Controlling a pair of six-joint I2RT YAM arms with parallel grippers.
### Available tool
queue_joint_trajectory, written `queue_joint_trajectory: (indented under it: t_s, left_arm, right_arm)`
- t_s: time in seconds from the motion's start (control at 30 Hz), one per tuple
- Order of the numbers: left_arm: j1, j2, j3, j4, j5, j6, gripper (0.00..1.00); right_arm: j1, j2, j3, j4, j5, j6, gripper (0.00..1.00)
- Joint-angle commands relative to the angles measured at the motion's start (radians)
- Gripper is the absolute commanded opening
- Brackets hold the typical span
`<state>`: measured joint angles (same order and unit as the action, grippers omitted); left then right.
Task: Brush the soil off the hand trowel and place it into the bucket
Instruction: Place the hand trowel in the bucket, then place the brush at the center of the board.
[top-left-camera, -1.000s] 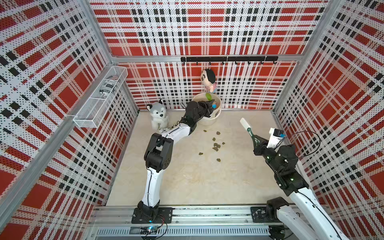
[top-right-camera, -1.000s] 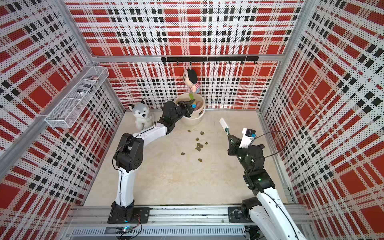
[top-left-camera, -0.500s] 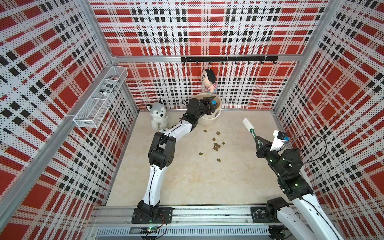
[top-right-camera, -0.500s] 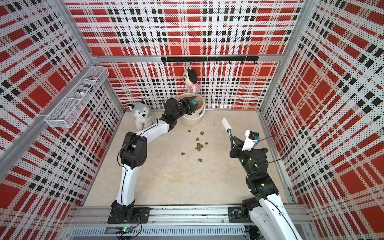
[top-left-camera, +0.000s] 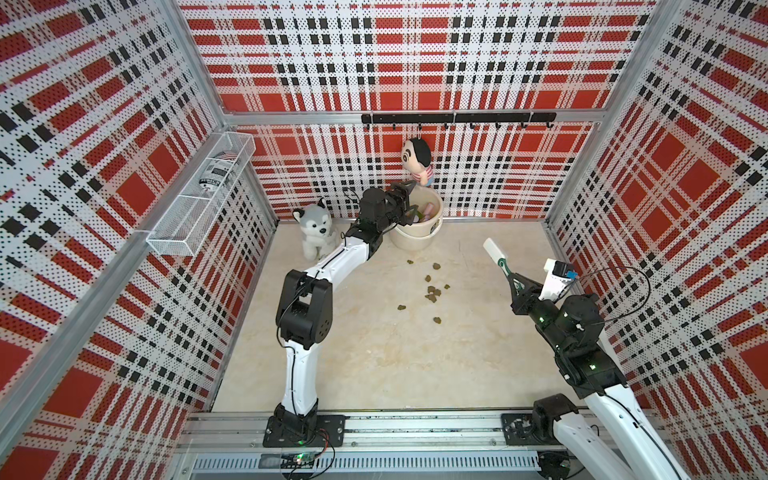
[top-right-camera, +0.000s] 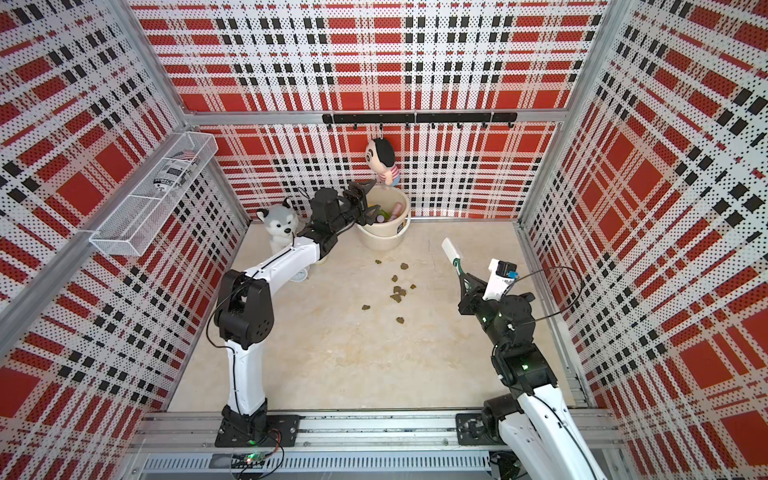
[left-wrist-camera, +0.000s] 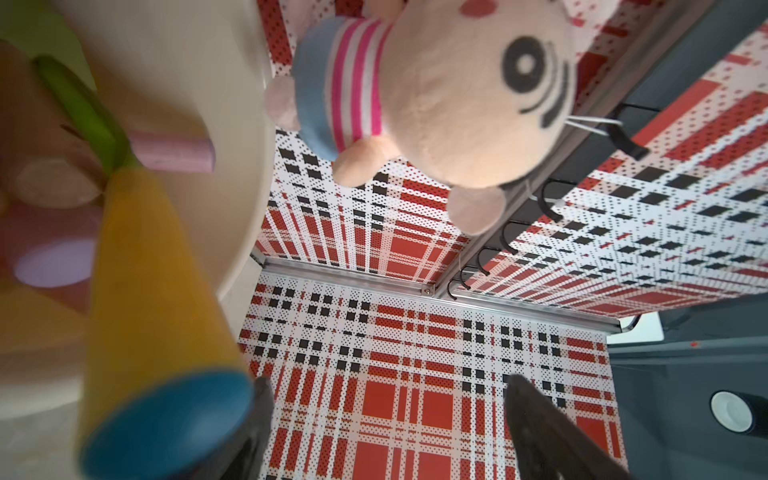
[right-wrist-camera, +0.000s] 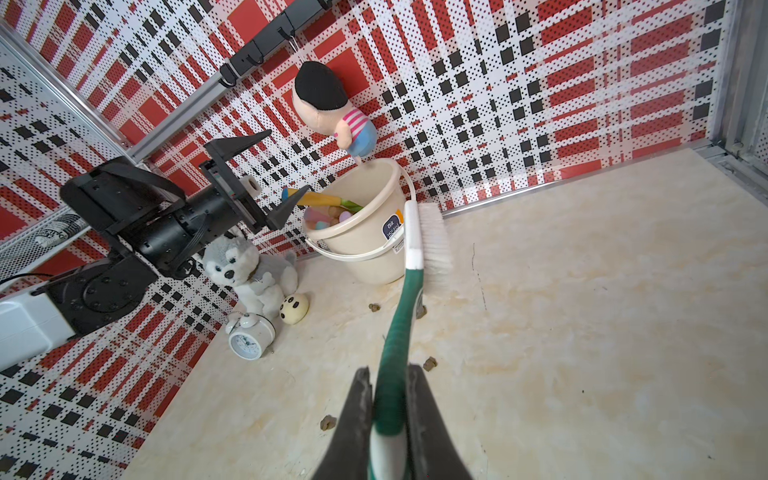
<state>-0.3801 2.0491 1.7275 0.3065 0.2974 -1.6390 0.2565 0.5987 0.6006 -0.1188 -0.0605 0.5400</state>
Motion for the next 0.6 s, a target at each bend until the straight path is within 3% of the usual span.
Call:
queue_joint_trajectory:
  t_s: [0.0, 0.13, 0.27, 0.4, 0.57]
  left_arm:
    - [0.025, -0.037, -0.049, -0.003, -0.011, 0.103, 0.9]
    - [0.045, -0.04, -0.053, 0.018, 0.018, 0.129, 0.9]
    - [0.056, -0.039, 0.037, -0.042, 0.046, 0.238, 0.9]
    - [0.059, -0.1, 0.098, -0.161, 0.012, 0.423, 0.9]
    - [0.064, -0.268, 0.021, -0.269, -0.091, 0.704, 0.91]
  right_arm:
    - [-0.001, 0.007, 0.033, 0.028, -0.018, 0.03, 0.0]
    - [0.0, 0.02, 0.036, 0.029, -0.029, 0.046, 0.0]
    - [-0.001, 0.034, 0.043, 0.031, -0.031, 0.051, 0.0]
    - [0.0, 0.075, 0.055, 0.024, -0.038, 0.058, 0.0]
    - [0.0, 0.162, 0.055, 0.062, -0.046, 0.064, 0.0]
